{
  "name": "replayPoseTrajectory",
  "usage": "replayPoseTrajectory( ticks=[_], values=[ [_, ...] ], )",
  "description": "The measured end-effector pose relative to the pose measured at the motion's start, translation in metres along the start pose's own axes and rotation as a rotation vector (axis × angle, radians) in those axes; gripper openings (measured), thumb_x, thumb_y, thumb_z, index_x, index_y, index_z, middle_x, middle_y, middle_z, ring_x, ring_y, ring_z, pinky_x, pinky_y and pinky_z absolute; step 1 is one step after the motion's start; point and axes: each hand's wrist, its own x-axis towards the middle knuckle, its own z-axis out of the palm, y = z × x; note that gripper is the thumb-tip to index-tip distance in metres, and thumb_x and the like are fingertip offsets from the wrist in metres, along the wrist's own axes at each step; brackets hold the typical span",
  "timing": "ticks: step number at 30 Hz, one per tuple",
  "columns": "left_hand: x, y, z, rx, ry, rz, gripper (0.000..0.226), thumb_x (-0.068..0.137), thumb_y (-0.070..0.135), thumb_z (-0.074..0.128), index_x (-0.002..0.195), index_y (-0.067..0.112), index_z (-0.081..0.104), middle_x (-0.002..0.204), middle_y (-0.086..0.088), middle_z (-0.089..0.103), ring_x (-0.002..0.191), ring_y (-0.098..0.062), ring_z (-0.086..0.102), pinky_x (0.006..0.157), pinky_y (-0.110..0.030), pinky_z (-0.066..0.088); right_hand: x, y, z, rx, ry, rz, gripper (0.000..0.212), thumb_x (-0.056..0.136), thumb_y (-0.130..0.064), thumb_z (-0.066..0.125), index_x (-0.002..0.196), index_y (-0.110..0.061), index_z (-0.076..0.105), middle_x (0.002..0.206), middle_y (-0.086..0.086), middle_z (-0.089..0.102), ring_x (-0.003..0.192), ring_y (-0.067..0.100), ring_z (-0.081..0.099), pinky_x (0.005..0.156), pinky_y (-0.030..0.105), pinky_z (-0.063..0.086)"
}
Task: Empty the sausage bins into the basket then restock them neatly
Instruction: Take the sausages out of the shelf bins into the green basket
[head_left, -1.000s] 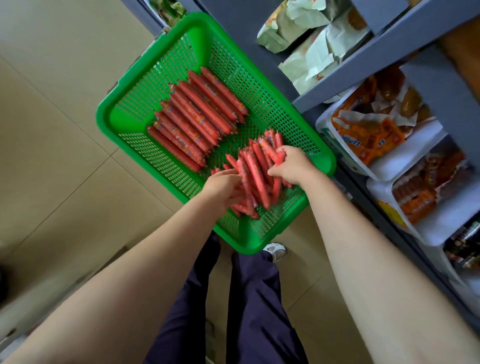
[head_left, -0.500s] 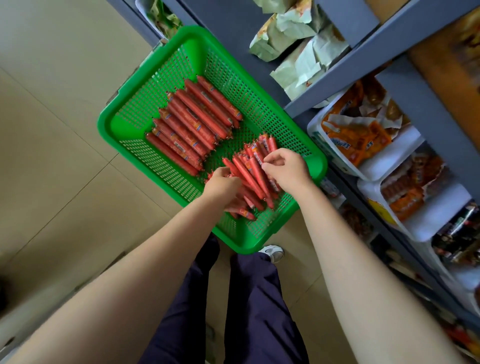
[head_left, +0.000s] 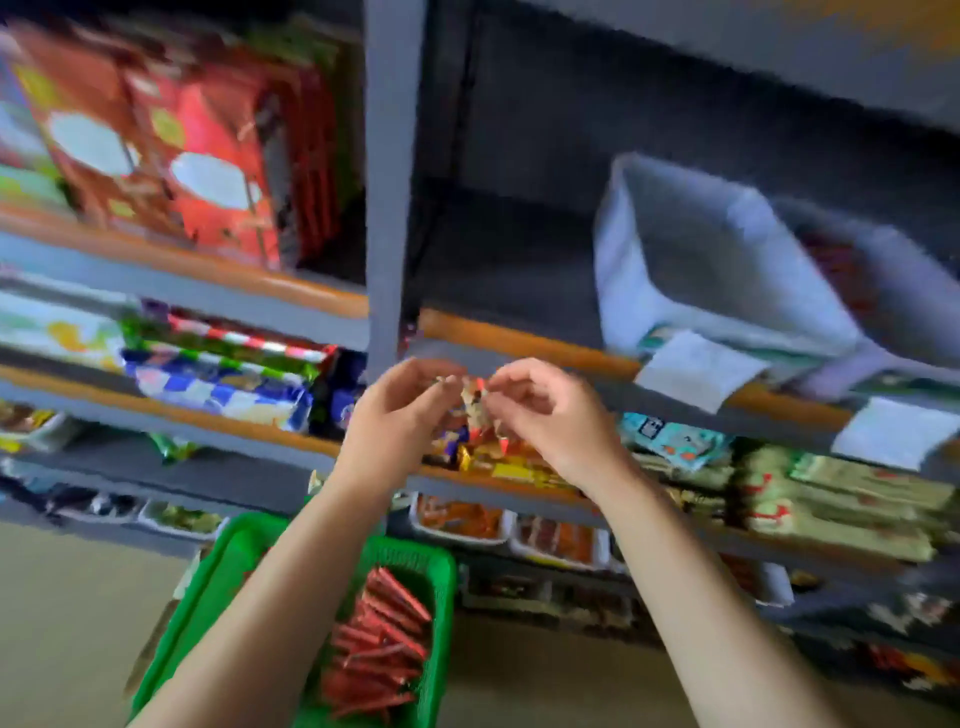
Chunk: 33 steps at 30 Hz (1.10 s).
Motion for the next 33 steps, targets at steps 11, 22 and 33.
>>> replayPoseTrajectory(
  ticks=[11, 22, 33],
  values=[
    [-0.004, 0.103, 0.256, 0.25, -0.237, 0.409, 0.013, 0.083, 0.036, 0.064, 0.077, 0.028, 0.073, 0.078, 0.015, 0.07, 0.081, -0.008, 0.064, 0.08, -0.031, 0.05, -0.046, -0.003, -0.282, -0.128, 0.594, -0.136, 0.024, 0.087, -0.011, 0.067, 0.074, -0.031, 0.064, 0.073, -0.009, 0.068, 0.071, 0.003, 0.061, 0.072, 0.028, 0.05],
    [0.024, 0.036, 0.362, 1.135, 0.199, 0.79, 0.048, 0.096, 0.05, 0.037, 0.116, 0.023, 0.071, 0.125, 0.004, 0.066, 0.101, -0.022, 0.062, 0.095, -0.039, 0.032, -0.001, 0.067, -0.431, -0.403, 0.128, 0.123, 0.031, 0.081, -0.036, 0.076, 0.109, -0.028, 0.064, 0.109, -0.008, 0.066, 0.099, 0.005, 0.062, 0.086, 0.021, 0.05],
    [0.026, 0.028, 0.371, 1.251, 0.39, 0.845, 0.053, 0.098, 0.054, 0.036, 0.128, 0.02, 0.064, 0.108, 0.001, 0.067, 0.102, -0.026, 0.053, 0.092, -0.042, 0.035, 0.086, 0.087, -0.434, -1.118, -0.364, 0.189, 0.086, 0.069, -0.053, 0.081, 0.136, -0.013, 0.046, 0.133, 0.006, 0.053, 0.106, 0.023, 0.054, 0.082, 0.031, 0.043]
  ],
)
